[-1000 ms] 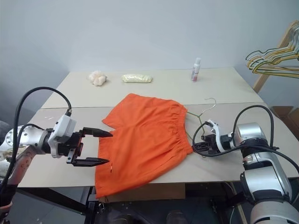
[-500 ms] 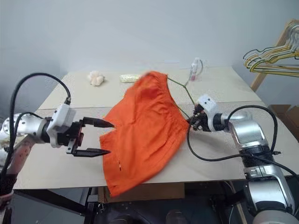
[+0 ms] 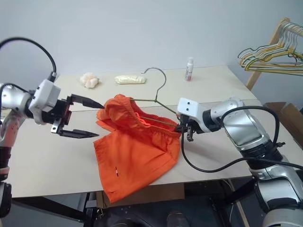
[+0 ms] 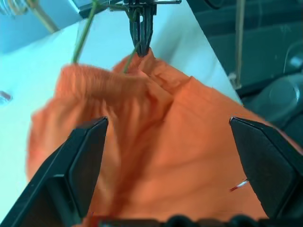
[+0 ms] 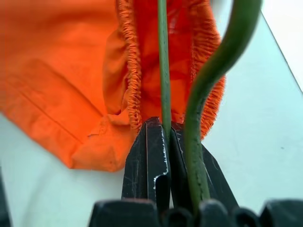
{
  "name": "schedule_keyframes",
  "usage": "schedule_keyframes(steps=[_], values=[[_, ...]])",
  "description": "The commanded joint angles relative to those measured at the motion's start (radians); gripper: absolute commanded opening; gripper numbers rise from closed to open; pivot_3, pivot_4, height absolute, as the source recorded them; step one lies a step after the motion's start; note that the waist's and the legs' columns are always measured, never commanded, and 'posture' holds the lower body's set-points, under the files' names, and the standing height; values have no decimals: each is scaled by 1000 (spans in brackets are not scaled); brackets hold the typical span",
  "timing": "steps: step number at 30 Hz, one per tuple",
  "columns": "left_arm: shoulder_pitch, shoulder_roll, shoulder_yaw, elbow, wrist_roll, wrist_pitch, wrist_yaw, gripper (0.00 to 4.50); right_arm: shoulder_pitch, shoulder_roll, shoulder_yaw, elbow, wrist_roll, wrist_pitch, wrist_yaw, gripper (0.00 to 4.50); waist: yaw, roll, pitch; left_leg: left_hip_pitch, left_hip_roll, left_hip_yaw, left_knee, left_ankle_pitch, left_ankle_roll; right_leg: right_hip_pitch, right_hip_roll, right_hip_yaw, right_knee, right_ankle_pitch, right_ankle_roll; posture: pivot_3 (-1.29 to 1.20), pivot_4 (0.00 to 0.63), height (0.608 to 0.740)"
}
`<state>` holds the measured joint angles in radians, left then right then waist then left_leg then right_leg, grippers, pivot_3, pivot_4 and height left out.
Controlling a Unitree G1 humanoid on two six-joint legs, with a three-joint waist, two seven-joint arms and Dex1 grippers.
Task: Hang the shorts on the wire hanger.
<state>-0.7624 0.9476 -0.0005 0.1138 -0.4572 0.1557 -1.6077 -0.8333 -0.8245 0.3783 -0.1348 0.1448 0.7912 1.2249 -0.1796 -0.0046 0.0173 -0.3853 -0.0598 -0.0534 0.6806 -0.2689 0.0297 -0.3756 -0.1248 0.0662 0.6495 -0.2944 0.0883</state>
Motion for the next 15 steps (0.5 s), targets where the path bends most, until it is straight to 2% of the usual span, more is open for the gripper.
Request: schedule_keyframes(steps=[1,5,9,11,15], values=[[-111,-35,-47,135,64,-97,-7,4450,-51,-4,11,-30,16,67,29,0,-5,0,0,0,0,0,0,0,0,1,0,0,0,0,0,-207,0,740],[-245,-111,-137,360,168,-217,-7,4450,-73,-9,40,-41,8,91,45,0,-10,0,0,1,0,0,1,0,0,1,0,-1,0,0,0,-216,0,740],[-334,-164,-263,524,212,-322,-7,4450,-91,-12,62,-43,2,101,51,0,-32,0,0,-3,-1,-1,2,0,0,-3,-1,-1,1,0,0,-225,0,740],[-375,-200,-301,604,237,-359,-7,4450,-99,-13,69,-45,1,107,51,0,-46,-1,0,-8,-2,-1,3,0,0,-10,-2,-1,11,0,0,-232,0,740],[-412,-200,-426,669,223,-416,-7,4450,-104,-13,73,-53,4,122,52,0,-76,-1,0,-13,-2,-1,5,0,0,-15,-2,-1,15,0,0,-237,0,740]])
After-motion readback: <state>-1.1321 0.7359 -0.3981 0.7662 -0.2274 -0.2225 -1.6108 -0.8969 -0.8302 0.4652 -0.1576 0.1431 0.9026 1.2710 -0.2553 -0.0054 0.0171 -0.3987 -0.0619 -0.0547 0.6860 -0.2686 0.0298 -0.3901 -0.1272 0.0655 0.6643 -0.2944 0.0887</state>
